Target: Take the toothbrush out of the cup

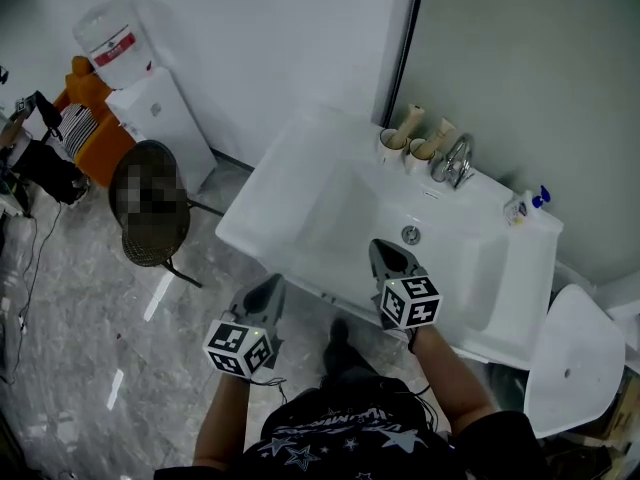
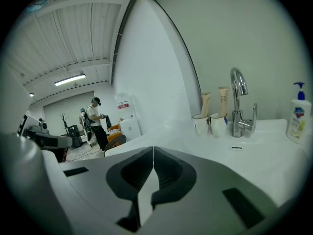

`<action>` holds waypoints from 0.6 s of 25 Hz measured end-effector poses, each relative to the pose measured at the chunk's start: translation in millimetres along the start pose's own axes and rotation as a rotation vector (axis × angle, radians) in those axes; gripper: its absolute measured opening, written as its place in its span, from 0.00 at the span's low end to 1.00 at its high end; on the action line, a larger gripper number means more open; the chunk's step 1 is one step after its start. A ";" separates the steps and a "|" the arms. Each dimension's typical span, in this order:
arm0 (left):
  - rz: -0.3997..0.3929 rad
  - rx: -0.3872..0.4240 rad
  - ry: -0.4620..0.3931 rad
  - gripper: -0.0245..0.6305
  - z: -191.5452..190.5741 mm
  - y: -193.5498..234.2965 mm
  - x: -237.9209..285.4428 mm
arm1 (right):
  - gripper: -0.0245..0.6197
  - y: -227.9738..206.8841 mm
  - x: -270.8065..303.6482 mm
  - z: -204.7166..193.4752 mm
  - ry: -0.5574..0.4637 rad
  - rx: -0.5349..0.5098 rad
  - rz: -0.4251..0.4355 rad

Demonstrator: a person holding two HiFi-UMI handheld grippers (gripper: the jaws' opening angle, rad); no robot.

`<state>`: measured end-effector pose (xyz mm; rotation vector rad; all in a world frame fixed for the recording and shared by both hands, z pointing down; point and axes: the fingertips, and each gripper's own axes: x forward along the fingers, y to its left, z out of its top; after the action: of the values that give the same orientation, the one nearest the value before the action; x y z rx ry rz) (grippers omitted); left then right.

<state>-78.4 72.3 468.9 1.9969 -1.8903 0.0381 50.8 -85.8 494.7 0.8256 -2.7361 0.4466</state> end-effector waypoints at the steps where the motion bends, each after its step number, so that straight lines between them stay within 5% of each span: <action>1: 0.000 -0.002 0.001 0.07 4.2 4.4 7.3 | 0.06 -4.7 7.0 3.5 -0.002 0.004 -0.003; 15: -0.029 0.007 0.041 0.07 41.9 19.8 97.9 | 0.06 -102.6 64.5 53.0 -0.065 0.053 -0.146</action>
<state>-98.9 -33.9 462.9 2.0122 -1.8383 0.0777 49.4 -217.9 488.7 1.0628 -2.7081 0.4715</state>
